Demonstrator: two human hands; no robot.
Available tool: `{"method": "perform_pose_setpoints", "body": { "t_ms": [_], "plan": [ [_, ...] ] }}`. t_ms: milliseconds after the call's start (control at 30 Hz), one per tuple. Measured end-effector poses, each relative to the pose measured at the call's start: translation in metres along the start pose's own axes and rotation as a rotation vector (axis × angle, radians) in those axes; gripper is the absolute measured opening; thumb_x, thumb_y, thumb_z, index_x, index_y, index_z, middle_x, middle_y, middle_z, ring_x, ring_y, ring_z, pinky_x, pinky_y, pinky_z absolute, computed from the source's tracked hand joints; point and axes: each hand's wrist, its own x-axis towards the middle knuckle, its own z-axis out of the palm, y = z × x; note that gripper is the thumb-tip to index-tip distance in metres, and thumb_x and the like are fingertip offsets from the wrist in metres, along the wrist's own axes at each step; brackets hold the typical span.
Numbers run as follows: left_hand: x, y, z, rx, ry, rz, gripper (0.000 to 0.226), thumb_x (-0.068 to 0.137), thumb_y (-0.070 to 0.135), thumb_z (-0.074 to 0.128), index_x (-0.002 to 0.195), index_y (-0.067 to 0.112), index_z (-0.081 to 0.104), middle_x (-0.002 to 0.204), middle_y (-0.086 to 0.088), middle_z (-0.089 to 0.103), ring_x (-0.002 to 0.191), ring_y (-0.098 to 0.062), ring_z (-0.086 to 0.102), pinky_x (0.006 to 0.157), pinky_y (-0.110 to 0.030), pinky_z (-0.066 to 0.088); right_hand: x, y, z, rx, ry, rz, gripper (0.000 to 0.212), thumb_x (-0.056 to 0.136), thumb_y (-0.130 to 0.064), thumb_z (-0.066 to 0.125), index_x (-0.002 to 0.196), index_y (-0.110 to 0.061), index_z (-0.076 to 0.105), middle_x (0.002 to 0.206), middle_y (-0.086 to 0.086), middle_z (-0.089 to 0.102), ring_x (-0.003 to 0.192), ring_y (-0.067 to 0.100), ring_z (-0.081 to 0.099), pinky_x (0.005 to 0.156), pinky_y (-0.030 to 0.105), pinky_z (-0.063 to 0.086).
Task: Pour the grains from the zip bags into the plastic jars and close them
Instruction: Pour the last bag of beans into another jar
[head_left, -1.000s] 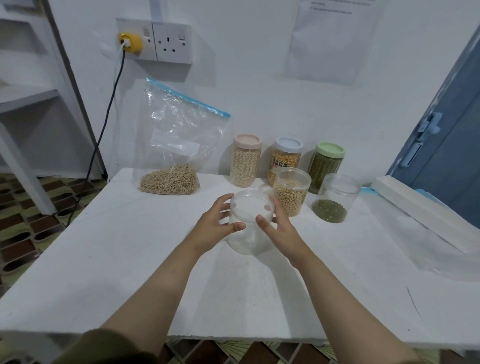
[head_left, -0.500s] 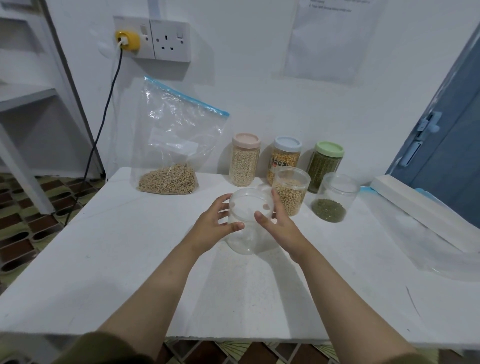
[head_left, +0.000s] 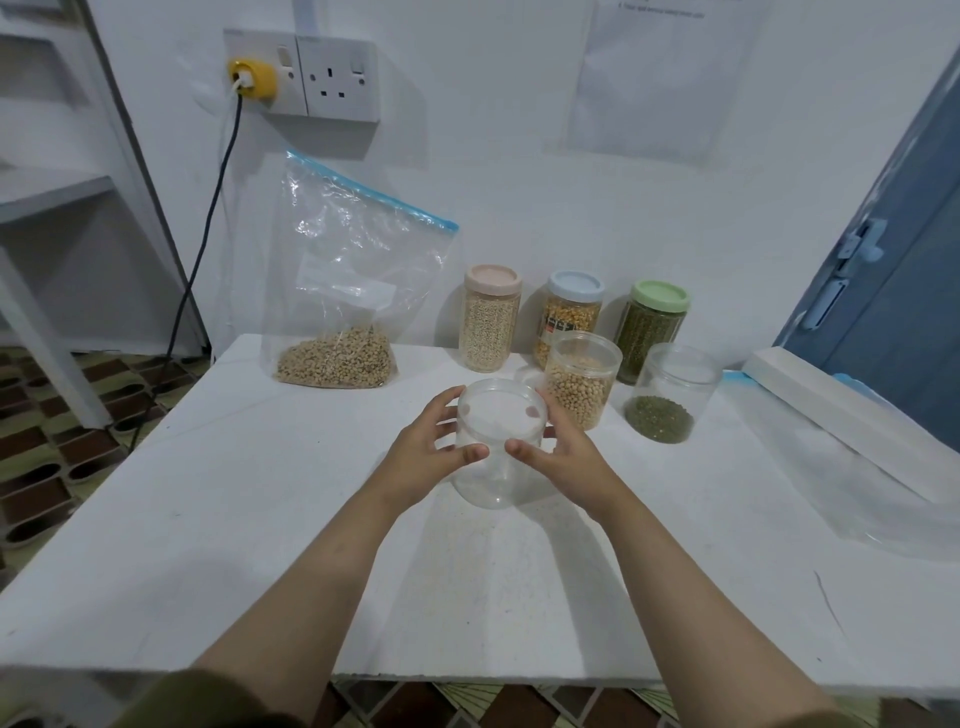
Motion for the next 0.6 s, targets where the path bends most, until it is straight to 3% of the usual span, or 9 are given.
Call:
{"method": "perform_pose_setpoints", "body": {
  "t_ms": [133, 233, 333, 467, 600],
  "plan": [
    [-0.001, -0.002, 0.000, 0.043, 0.003, 0.000, 0.076, 0.080, 0.018, 0.080, 0.138, 0.046, 0.040, 0.127, 0.017, 0.052, 0.121, -0.003, 0.052, 0.094, -0.032, 0.053, 0.007, -0.003, -0.014, -0.013, -0.072, -0.041, 0.085, 0.072, -0.057, 0.079, 0.144, -0.044, 0.037, 0.141, -0.010, 0.049, 0.119, 0.015, 0.056, 0.097, 0.034, 0.052],
    [0.000, -0.004, 0.003, 0.060, 0.021, -0.004, 0.090, 0.078, 0.021, 0.082, 0.150, 0.040, 0.030, 0.130, 0.014, 0.052, 0.122, -0.006, 0.052, 0.092, -0.028, 0.052, 0.007, -0.009, -0.019, -0.018, -0.077, -0.069, 0.072, 0.081, -0.049, 0.077, 0.141, -0.050, 0.037, 0.137, -0.015, 0.051, 0.116, 0.012, 0.058, 0.092, 0.027, 0.052],
    [0.000, -0.007, 0.015, 0.092, 0.067, 0.007, 0.096, 0.074, 0.030, 0.082, 0.152, 0.036, 0.027, 0.134, 0.010, 0.051, 0.124, -0.007, 0.050, 0.091, -0.025, 0.052, -0.001, -0.013, -0.027, -0.010, 0.053, -0.117, 0.063, 0.081, -0.050, 0.075, 0.133, -0.060, 0.040, 0.136, -0.018, 0.051, 0.117, 0.006, 0.056, 0.093, 0.023, 0.048],
    [-0.003, -0.017, 0.049, 0.173, 0.144, 0.061, 0.084, 0.077, 0.040, 0.080, 0.148, 0.036, 0.034, 0.137, 0.011, 0.046, 0.127, -0.008, 0.048, 0.100, -0.031, 0.049, -0.022, 0.002, -0.052, -0.016, 0.299, -0.108, 0.069, 0.076, -0.053, 0.072, 0.139, -0.047, 0.044, 0.130, -0.019, 0.052, 0.109, -0.010, 0.052, 0.085, 0.013, 0.043],
    [-0.008, -0.022, 0.095, 0.234, 0.252, 0.093, 0.084, 0.081, 0.048, 0.072, 0.151, 0.035, 0.027, 0.135, 0.012, 0.040, 0.129, -0.008, 0.043, 0.107, -0.033, 0.042, -0.057, 0.039, -0.092, -0.150, 0.496, -0.006, 0.079, 0.079, -0.049, 0.074, 0.148, -0.035, 0.038, 0.129, -0.006, 0.048, 0.106, 0.007, 0.054, 0.082, 0.014, 0.040]
  ]
}}
